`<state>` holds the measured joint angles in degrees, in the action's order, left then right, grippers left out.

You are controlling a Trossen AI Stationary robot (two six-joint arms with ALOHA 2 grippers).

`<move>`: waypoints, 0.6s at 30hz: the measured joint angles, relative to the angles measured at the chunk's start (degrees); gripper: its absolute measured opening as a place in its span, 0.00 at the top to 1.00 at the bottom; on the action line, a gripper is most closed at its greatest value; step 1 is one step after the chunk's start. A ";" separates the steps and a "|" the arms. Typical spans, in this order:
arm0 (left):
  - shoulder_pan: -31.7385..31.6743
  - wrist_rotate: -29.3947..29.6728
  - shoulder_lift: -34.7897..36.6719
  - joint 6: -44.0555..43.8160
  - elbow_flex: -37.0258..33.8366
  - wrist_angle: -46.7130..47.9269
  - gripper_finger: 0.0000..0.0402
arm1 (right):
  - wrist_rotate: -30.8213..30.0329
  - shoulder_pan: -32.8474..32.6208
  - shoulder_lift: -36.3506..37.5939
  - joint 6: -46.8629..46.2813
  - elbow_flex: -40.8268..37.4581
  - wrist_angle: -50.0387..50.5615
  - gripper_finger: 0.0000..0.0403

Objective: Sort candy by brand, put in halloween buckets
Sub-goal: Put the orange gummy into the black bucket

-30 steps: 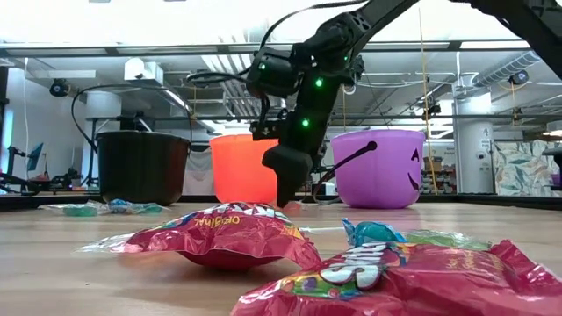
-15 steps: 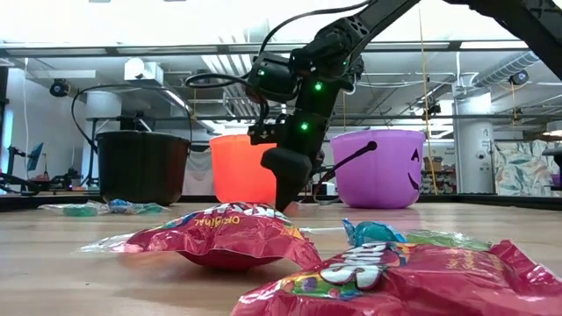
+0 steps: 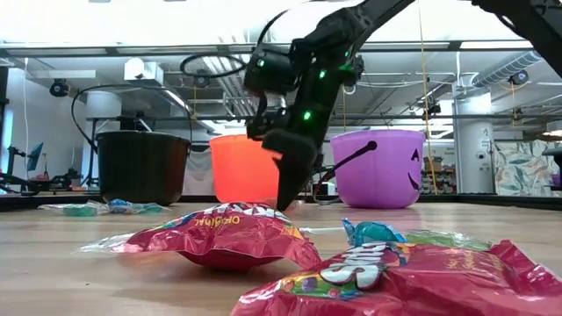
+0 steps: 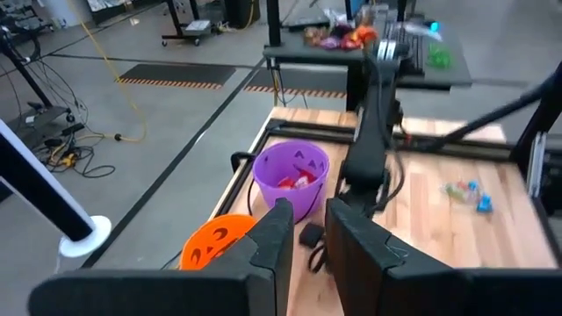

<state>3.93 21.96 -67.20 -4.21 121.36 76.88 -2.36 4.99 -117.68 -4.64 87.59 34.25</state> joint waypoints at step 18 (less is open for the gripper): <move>-0.04 -29.52 -1.09 11.78 -37.96 -38.91 0.86 | 35.24 -0.71 34.85 -15.13 -9.51 -9.64 0.97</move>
<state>3.89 -7.56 -68.29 7.57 83.40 37.97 32.88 4.28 -82.82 -19.76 78.08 24.61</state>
